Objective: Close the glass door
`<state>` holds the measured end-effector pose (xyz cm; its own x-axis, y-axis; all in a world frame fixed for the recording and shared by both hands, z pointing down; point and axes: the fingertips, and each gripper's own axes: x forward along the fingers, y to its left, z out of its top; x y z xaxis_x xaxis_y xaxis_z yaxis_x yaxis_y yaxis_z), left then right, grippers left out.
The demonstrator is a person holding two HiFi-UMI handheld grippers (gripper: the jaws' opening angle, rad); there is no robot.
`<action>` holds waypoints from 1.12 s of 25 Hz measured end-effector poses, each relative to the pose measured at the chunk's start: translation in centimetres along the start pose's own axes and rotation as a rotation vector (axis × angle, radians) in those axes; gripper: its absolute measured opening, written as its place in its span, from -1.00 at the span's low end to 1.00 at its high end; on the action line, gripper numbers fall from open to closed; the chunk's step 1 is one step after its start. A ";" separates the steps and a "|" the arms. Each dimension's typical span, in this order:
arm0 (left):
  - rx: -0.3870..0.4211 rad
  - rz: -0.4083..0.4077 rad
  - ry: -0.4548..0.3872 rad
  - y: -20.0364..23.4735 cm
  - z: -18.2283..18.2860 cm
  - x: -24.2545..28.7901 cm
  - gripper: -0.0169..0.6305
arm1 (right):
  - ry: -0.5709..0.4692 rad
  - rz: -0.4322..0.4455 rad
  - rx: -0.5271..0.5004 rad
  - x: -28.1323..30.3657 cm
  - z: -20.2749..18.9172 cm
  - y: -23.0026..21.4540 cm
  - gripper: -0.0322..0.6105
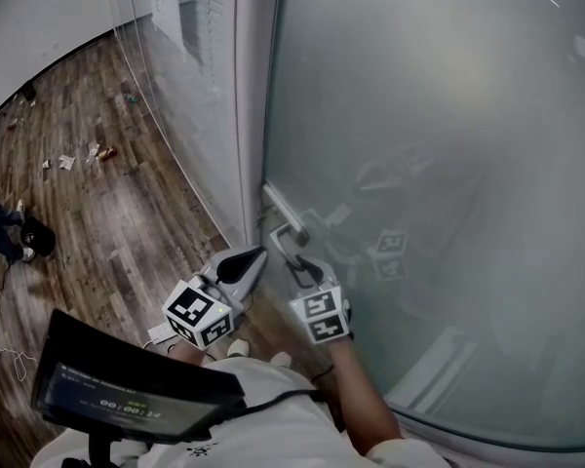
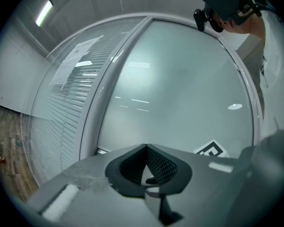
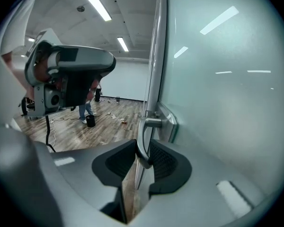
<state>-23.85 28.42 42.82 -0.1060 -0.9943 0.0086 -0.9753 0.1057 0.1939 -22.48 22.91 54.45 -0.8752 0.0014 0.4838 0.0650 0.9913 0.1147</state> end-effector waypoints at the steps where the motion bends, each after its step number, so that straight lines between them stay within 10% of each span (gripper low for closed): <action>1: 0.001 -0.002 -0.002 -0.1 0.0 0.1 -0.95 | -0.001 -0.001 0.000 -0.1 -0.1 0.0 -0.59; 17: 0.028 -0.039 -0.020 -0.1 0.5 1.0 -0.95 | 0.008 -0.068 -0.041 -2.0 -0.4 -0.6 -0.53; 28: 0.019 -0.058 -0.040 1.1 2.5 0.0 -0.95 | -0.319 -0.129 0.202 -7.9 7.2 -1.5 -0.87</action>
<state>-25.39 28.55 40.56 -0.0567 -0.9975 -0.0418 -0.9834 0.0486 0.1747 -19.07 22.37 44.20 -0.9770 -0.1158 0.1793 -0.1233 0.9919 -0.0312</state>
